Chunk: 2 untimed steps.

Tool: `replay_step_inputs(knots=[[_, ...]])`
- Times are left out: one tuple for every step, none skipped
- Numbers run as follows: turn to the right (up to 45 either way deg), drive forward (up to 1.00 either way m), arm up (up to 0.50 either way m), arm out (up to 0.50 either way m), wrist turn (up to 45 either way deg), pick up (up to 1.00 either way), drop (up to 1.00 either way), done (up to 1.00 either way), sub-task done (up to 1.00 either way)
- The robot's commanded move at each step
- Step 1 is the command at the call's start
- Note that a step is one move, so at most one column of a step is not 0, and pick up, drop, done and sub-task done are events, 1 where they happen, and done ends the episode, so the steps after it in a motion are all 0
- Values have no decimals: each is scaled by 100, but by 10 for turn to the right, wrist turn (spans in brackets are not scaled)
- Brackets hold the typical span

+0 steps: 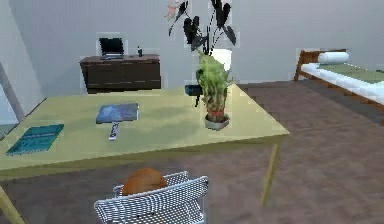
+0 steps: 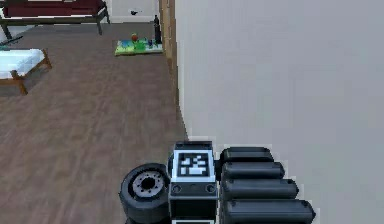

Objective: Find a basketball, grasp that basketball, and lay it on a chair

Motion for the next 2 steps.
replay_step_inputs(knots=[[0, 20, 0, 0, 0, 0, 0, 0, 0], [0, 0, 0, 0, 0, 0, 0, 100, 0]])
